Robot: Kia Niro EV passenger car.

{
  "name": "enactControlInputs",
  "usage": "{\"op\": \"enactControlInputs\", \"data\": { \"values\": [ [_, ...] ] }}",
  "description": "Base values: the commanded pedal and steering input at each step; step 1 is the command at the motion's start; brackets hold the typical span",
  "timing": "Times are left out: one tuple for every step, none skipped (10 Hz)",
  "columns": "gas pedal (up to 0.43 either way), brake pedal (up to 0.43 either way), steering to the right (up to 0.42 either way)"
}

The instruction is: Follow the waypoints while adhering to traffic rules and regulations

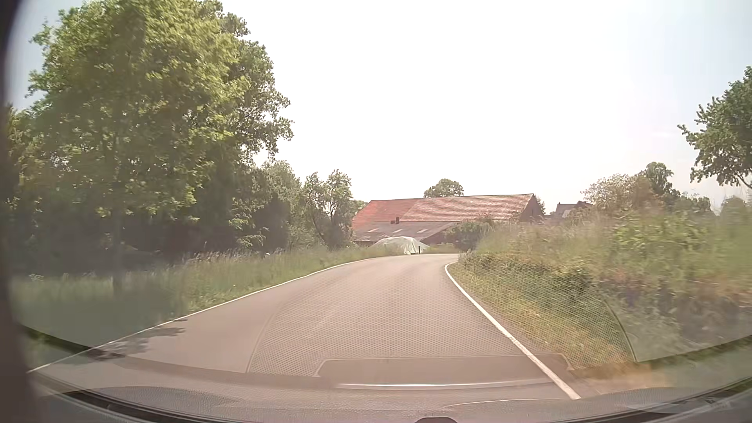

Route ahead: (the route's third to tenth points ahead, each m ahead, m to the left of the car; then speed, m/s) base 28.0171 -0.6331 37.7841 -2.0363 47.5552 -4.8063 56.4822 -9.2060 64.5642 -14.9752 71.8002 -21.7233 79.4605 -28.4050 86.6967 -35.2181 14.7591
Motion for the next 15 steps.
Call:
{"op": "enactControlInputs", "data": {
  "values": [
    [0.0, 0.213, 0.0],
    [0.0, 0.207, 0.001],
    [0.0, 0.201, 0.004],
    [0.0, 0.183, 0.008],
    [0.0, 0.11, 0.011],
    [0.0, 0.0, 0.014],
    [0.0, 0.0, 0.015],
    [0.0, 0.0, 0.018],
    [0.0, 0.0, 0.024],
    [0.0, 0.0, 0.03],
    [0.059, 0.0, 0.034],
    [0.079, 0.0, 0.039],
    [0.087, 0.0, 0.043],
    [0.087, 0.0, 0.046],
    [0.11, 0.0, 0.051]
  ]
}}
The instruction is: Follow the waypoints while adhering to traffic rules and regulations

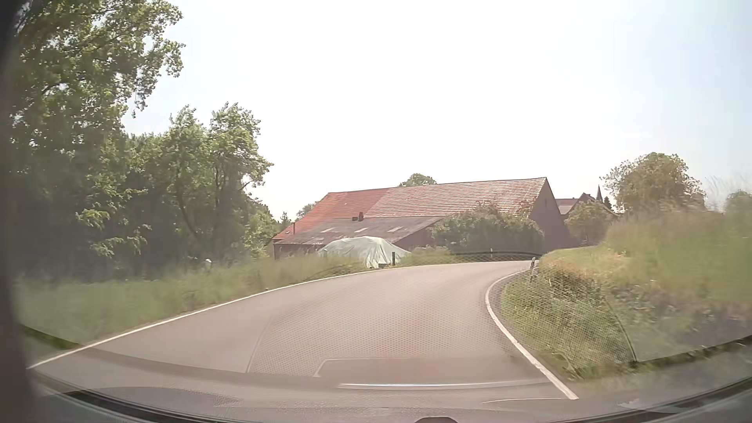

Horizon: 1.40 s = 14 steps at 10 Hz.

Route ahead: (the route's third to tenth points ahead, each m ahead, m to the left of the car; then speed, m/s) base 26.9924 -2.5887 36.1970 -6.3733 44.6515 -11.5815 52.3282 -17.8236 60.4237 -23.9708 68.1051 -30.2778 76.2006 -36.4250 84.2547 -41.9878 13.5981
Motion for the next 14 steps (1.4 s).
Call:
{"op": "enactControlInputs", "data": {
  "values": [
    [0.118, 0.0, 0.056],
    [0.118, 0.0, 0.059],
    [0.13, 0.0, 0.064],
    [0.13, 0.0, 0.069],
    [0.138, 0.0, 0.075],
    [0.138, 0.0, 0.081],
    [0.138, 0.0, 0.087],
    [0.138, 0.0, 0.092],
    [0.15, 0.0, 0.094],
    [0.169, 0.0, 0.094],
    [0.177, 0.0, 0.095],
    [0.189, 0.0, 0.095],
    [0.189, 0.0, 0.095],
    [0.197, 0.0, 0.095]
  ]
}}
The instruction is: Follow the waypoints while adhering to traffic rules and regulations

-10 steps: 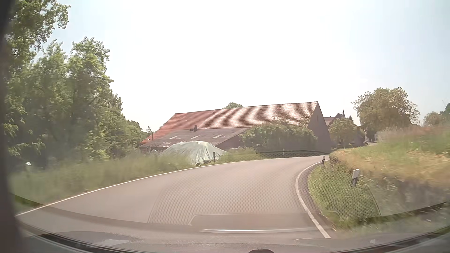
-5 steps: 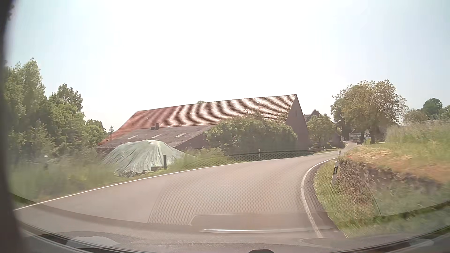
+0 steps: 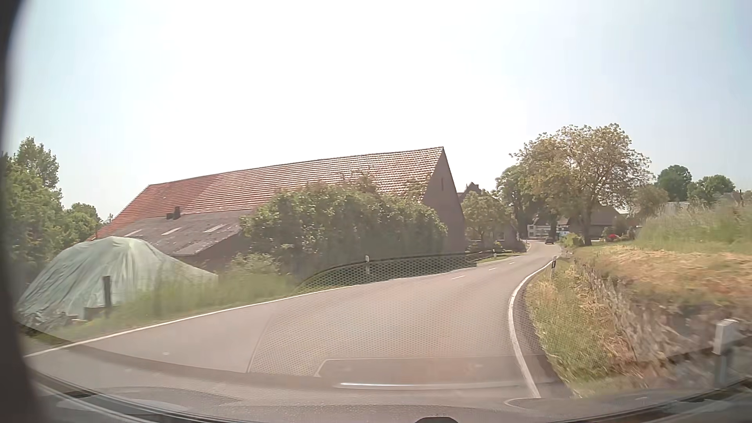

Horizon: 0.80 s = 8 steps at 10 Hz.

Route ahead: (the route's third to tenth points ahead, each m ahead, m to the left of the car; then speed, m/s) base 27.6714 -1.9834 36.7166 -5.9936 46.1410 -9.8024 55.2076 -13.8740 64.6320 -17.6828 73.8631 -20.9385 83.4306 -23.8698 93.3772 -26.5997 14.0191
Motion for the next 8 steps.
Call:
{"op": "enactControlInputs", "data": {
  "values": [
    [0.197, 0.0, 0.095],
    [0.197, 0.0, 0.095],
    [0.209, 0.0, 0.095],
    [0.22, 0.0, 0.094],
    [0.22, 0.0, 0.092],
    [0.22, 0.0, 0.087],
    [0.22, 0.0, 0.083],
    [0.22, 0.0, 0.078]
  ]
}}
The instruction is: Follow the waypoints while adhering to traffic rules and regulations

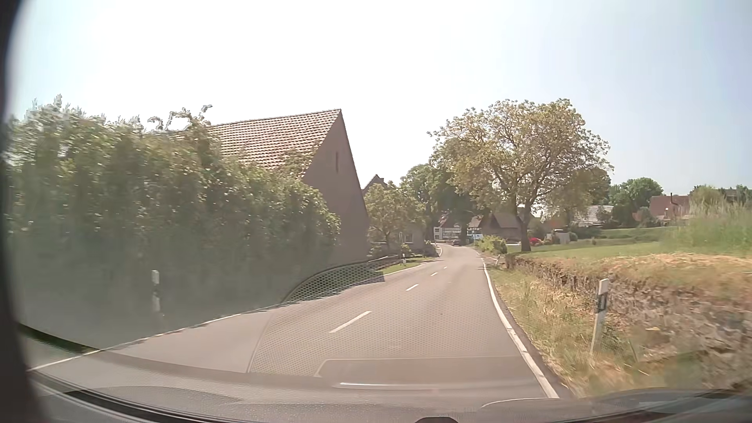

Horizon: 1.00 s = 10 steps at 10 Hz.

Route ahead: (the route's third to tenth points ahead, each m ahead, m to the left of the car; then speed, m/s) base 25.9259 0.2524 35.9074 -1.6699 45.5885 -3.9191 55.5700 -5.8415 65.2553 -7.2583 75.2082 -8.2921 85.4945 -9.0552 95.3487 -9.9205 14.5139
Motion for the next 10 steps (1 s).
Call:
{"op": "enactControlInputs", "data": {
  "values": [
    [0.22, 0.0, 0.072],
    [0.22, 0.0, 0.067],
    [0.22, 0.0, 0.058],
    [0.228, 0.0, 0.047],
    [0.228, 0.0, 0.038],
    [0.228, 0.0, 0.029],
    [0.228, 0.0, 0.022],
    [0.228, 0.0, 0.018],
    [0.228, 0.0, 0.016],
    [0.228, 0.0, 0.012]
  ]
}}
